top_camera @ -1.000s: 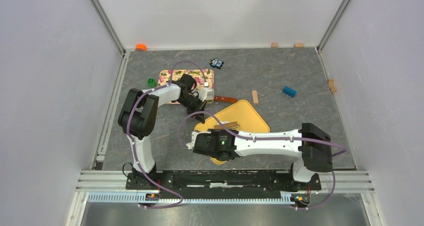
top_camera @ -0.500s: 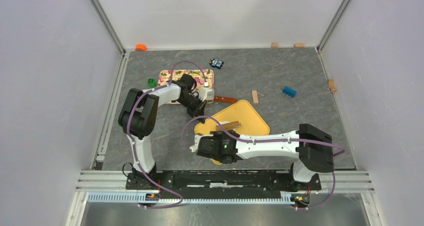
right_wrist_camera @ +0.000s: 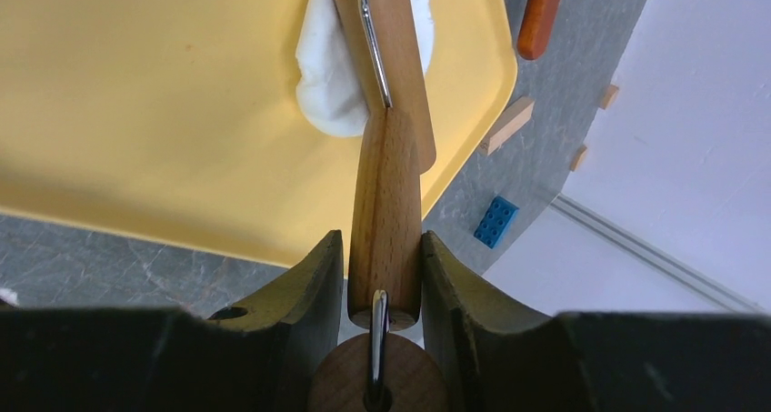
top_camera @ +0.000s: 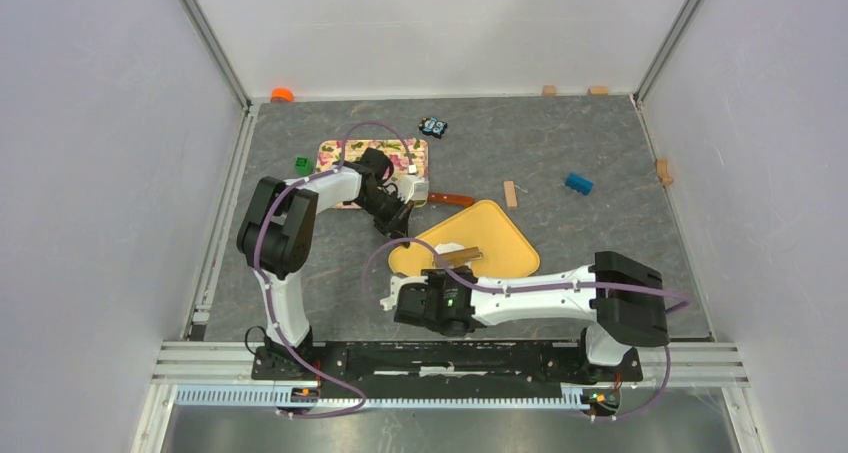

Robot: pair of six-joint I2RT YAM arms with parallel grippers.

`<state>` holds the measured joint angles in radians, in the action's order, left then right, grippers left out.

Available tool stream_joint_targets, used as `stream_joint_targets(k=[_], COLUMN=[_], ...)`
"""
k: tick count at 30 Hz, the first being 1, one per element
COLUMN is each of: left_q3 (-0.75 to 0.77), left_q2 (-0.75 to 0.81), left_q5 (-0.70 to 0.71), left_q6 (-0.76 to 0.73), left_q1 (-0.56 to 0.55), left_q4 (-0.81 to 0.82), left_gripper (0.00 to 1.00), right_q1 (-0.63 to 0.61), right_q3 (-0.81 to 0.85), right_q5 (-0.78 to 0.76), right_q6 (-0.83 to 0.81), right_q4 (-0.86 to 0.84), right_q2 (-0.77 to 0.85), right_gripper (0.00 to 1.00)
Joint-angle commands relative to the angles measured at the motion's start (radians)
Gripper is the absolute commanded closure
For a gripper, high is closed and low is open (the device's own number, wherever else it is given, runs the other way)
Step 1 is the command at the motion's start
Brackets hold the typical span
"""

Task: Roll out the dumpling wrappers from the dough
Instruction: Flatten out the dough on the work surface.

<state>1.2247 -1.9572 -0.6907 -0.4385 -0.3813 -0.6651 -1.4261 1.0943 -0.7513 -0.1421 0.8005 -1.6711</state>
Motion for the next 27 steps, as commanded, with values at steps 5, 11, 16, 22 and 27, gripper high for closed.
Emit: stream_joint_targets(k=[5,11,16,22,27], left_q3=[-0.01,-0.01,-0.011,-0.011,-0.01], left_q2=[-0.059,-0.06,-0.058,-0.058,-0.058], left_q5=[0.101,0.1,0.098,0.099,0.098], left_q6=[0.0,-0.001,-0.004,-0.003,-0.003], left_q1=[0.003,0.004,0.004,0.003,0.004], left_q4=[-0.03,-0.03,-0.031,-0.031,-0.031], left_gripper=[0.98,0.98,0.98,0.98,0.98], right_q1=[0.075,-0.078,-0.079,0.012,-0.065], right_q3=[-0.026,-0.094,-0.115,-0.019,-0.015], right_q5=[0.31,0.386,0.39,0.32,0.343], right_q6=[0.047,0.207,0.187,0.096,0.173], right_q4=[-0.074,0.003,-0.024,-0.045,-0.011], right_q2=[-0.029,-0.029,-0.042,-0.089,-0.077], right_gripper=[1.0,1.0,1.0,1.0,1.0])
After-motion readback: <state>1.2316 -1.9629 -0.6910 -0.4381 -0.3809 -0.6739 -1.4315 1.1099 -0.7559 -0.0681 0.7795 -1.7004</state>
